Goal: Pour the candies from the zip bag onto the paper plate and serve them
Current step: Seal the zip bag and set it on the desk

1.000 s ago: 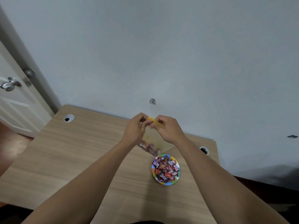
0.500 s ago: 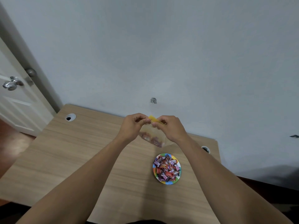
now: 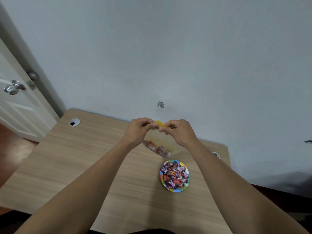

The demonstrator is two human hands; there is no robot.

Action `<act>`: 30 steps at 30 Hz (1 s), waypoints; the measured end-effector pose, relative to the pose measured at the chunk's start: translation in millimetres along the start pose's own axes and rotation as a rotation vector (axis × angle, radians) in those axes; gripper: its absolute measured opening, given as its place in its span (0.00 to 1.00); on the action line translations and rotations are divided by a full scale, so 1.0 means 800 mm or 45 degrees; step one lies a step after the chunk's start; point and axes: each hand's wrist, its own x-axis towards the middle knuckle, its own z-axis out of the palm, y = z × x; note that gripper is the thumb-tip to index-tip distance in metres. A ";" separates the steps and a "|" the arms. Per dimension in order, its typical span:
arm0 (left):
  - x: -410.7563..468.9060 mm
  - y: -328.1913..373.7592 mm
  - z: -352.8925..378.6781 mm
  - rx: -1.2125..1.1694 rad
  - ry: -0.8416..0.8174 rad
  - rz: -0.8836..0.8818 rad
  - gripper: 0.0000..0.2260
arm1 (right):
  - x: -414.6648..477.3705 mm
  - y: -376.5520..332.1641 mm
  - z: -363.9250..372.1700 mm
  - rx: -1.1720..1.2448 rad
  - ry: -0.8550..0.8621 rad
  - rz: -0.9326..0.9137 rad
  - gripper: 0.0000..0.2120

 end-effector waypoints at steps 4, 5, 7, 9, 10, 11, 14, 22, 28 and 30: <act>0.000 0.000 0.002 -0.005 0.005 -0.011 0.01 | 0.001 0.001 0.002 0.031 -0.005 0.015 0.06; 0.000 -0.001 0.002 -0.004 0.005 -0.019 0.01 | 0.001 0.002 0.003 0.034 -0.004 0.016 0.06; 0.001 -0.004 0.001 -0.007 0.002 -0.027 0.01 | 0.000 0.002 0.003 0.031 0.000 0.016 0.06; -0.001 -0.003 0.000 -0.004 -0.035 -0.014 0.02 | -0.002 0.002 0.002 0.017 -0.002 0.006 0.06; -0.002 -0.003 0.000 -0.010 -0.064 -0.008 0.03 | -0.002 0.002 0.002 0.009 -0.006 -0.002 0.05; -0.004 -0.002 0.000 -0.023 -0.094 -0.002 0.03 | -0.003 0.002 0.001 0.004 -0.013 -0.010 0.05; -0.006 -0.002 0.002 -0.005 -0.106 0.019 0.02 | -0.006 0.002 0.001 -0.003 -0.039 -0.019 0.07; -0.007 -0.012 0.015 0.438 0.012 0.109 0.05 | -0.007 0.000 0.016 -0.021 -0.076 -0.045 0.06; -0.009 -0.017 0.023 0.570 0.110 0.109 0.08 | -0.006 0.002 0.022 -0.056 -0.064 -0.073 0.06; -0.007 -0.018 0.022 0.537 0.133 0.094 0.08 | -0.005 0.004 0.025 -0.084 -0.054 -0.072 0.08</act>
